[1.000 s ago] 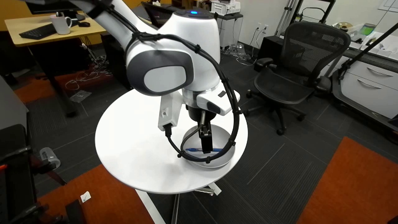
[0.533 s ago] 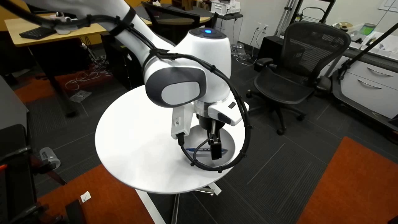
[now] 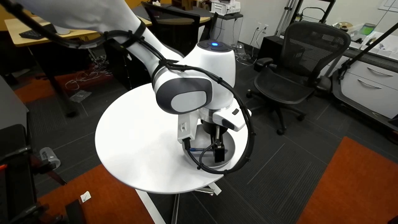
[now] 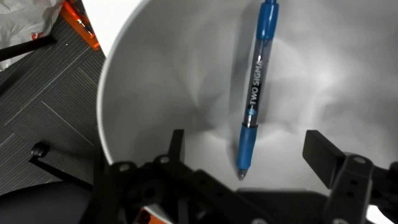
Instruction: Remove the pen from the grey bowl
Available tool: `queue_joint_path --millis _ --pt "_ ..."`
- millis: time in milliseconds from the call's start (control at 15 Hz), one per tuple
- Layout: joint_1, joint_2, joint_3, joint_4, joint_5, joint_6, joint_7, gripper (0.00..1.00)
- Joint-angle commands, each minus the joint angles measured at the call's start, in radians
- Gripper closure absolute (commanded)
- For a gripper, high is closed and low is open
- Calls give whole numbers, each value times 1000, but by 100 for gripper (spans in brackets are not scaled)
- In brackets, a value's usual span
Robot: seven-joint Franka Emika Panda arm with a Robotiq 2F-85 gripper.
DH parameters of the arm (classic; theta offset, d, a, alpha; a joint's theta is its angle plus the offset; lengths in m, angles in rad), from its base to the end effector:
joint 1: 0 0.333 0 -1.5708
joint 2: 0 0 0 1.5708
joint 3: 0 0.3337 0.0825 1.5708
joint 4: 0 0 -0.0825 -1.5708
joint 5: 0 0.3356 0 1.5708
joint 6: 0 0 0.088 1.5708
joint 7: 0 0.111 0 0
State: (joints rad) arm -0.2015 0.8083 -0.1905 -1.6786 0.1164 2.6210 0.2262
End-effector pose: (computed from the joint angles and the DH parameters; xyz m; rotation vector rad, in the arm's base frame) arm 0.6273 -0.2401 0.1973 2.8953 -0.9706 0.2222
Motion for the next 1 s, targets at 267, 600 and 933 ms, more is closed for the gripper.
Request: queue_joint_path --millis 267,600,933 --pt "-25 48 22 70 23 -60 -8 66" --pt "-22 36 21 65 24 -70 0 100" --pt "29 -105 -26 -58 -1 -33 40 97"
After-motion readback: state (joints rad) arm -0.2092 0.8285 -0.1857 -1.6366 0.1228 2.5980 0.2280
